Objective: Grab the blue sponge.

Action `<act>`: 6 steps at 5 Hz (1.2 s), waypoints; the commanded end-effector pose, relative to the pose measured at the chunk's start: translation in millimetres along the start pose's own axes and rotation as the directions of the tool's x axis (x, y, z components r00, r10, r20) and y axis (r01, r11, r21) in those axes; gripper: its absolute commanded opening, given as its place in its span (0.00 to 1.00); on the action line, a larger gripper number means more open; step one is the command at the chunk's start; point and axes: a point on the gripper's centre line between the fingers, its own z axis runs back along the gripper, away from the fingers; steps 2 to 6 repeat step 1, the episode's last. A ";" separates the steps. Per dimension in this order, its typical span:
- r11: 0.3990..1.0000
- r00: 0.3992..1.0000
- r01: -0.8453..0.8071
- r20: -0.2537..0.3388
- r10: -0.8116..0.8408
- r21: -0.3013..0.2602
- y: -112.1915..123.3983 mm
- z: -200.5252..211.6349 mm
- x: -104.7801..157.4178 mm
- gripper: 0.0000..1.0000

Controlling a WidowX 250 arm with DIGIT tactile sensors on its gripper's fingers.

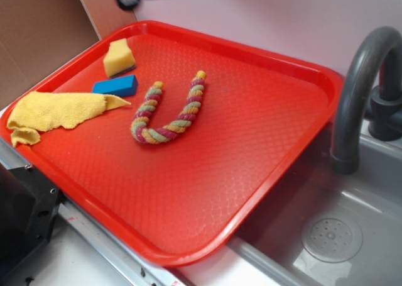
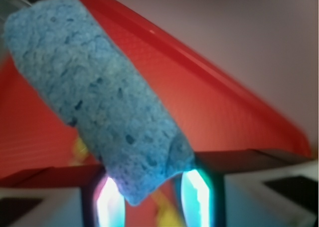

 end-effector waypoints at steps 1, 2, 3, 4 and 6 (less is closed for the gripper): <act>0.874 0.874 -0.485 0.017 0.486 -0.032 -16.5 58.9 -27.1 0.00; 0.874 0.874 -0.485 0.017 0.486 -0.032 -16.5 58.9 -27.1 0.00; 0.874 0.874 -0.485 0.017 0.486 -0.032 -16.5 58.9 -27.1 0.00; 0.874 0.874 -0.485 0.017 0.486 -0.032 -16.5 58.9 -27.1 0.00; 0.874 0.874 -0.485 0.017 0.486 -0.032 -16.5 58.9 -27.1 0.00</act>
